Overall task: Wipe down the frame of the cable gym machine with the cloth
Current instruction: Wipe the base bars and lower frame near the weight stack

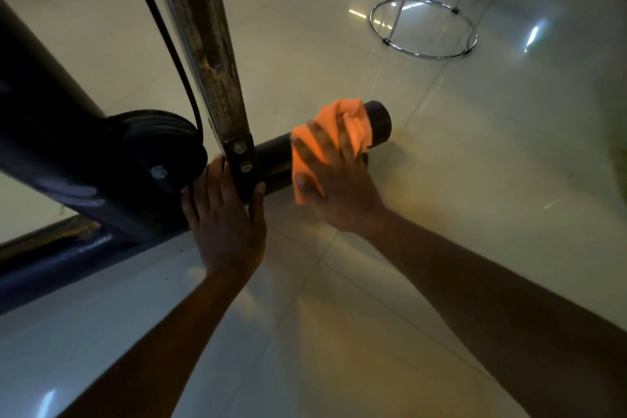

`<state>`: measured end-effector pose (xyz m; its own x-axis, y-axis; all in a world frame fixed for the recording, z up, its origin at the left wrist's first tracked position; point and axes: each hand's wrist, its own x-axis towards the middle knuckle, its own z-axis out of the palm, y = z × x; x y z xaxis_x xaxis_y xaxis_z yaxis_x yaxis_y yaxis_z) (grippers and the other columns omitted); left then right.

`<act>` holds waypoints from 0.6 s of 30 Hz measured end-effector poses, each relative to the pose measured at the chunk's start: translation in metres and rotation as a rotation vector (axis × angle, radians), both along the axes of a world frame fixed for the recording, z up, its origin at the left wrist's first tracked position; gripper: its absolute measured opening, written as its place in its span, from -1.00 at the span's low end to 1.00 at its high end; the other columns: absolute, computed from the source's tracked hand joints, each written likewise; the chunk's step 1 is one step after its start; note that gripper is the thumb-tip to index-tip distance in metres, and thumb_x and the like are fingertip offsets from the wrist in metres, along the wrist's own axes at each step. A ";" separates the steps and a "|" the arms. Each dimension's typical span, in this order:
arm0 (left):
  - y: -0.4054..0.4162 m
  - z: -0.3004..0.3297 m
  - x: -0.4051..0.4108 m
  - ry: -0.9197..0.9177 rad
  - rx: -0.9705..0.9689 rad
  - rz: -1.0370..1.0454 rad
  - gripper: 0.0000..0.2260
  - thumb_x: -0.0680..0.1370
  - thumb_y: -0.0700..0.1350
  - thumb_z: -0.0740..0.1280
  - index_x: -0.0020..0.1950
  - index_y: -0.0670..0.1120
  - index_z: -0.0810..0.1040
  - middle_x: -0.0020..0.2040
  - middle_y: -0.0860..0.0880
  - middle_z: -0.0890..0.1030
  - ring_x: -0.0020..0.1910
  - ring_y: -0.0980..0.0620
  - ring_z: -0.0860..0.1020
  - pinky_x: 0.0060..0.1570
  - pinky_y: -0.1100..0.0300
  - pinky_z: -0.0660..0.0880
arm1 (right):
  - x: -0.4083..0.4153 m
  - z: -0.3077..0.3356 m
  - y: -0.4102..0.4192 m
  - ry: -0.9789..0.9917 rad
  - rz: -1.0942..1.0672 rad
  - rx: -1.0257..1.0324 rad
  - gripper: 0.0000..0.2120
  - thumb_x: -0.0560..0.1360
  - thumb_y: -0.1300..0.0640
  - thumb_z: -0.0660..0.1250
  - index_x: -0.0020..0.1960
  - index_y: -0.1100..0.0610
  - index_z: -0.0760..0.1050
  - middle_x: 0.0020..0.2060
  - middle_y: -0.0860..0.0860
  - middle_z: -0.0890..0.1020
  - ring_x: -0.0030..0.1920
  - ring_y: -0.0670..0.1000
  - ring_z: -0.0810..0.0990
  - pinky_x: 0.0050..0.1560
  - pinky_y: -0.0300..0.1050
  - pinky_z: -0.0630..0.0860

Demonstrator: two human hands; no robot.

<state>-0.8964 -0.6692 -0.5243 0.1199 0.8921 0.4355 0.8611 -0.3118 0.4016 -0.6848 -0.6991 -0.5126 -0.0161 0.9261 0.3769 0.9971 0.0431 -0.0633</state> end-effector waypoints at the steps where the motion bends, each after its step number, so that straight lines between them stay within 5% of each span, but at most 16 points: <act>1: 0.001 0.000 -0.001 0.005 0.009 -0.009 -0.46 0.75 0.13 0.26 0.65 -0.14 0.33 0.62 -0.12 0.41 0.67 -0.13 0.25 0.67 -0.14 0.00 | -0.002 0.000 -0.005 -0.034 0.030 -0.032 -0.36 0.74 -0.18 0.18 0.76 0.00 0.17 0.75 0.12 0.10 0.74 0.36 -0.10 0.56 0.49 0.18; 5: 0.007 0.002 -0.021 0.043 -0.007 -0.084 -0.56 0.78 0.03 0.19 0.65 -0.07 0.35 0.63 -0.07 0.42 0.66 -0.12 0.28 0.64 -0.13 0.10 | 0.022 -0.001 0.002 -0.093 0.087 -0.027 -0.39 0.75 -0.17 0.12 0.76 -0.05 0.16 0.75 0.11 0.14 0.73 0.35 0.01 0.55 0.46 0.23; 9: 0.009 0.007 -0.028 0.023 -0.048 -0.141 -0.55 0.77 -0.03 0.14 0.67 -0.04 0.31 0.65 -0.04 0.38 0.67 -0.10 0.26 0.65 -0.15 0.13 | -0.038 -0.010 0.002 0.144 -0.124 0.003 -0.39 0.75 -0.08 0.14 0.76 -0.01 0.15 0.76 0.14 0.06 0.74 0.38 -0.12 0.59 0.49 0.22; 14: 0.008 0.008 -0.036 0.014 -0.054 -0.220 -0.52 0.74 -0.11 0.14 0.69 -0.06 0.29 0.67 -0.05 0.35 0.69 -0.05 0.22 0.67 -0.13 0.11 | -0.051 -0.013 0.002 0.034 0.082 -0.062 -0.35 0.79 -0.20 0.06 0.79 -0.01 0.00 0.78 0.07 -0.03 0.75 0.26 -0.19 0.59 0.41 0.26; 18: 0.005 0.012 -0.039 0.026 -0.067 -0.227 -0.48 0.71 -0.19 0.23 0.69 -0.07 0.28 0.69 -0.04 0.32 0.70 -0.03 0.19 0.68 -0.08 0.05 | -0.047 -0.007 0.003 0.223 -0.140 -0.039 -0.33 0.75 -0.29 0.05 0.78 -0.04 0.09 0.77 0.08 0.01 0.75 0.31 -0.15 0.57 0.48 0.29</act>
<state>-0.9355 -0.6642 -0.5125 0.3316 0.8679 0.3699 0.7823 -0.4721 0.4063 -0.7322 -0.6961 -0.5194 0.1930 0.9274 0.3203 0.9542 -0.1014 -0.2814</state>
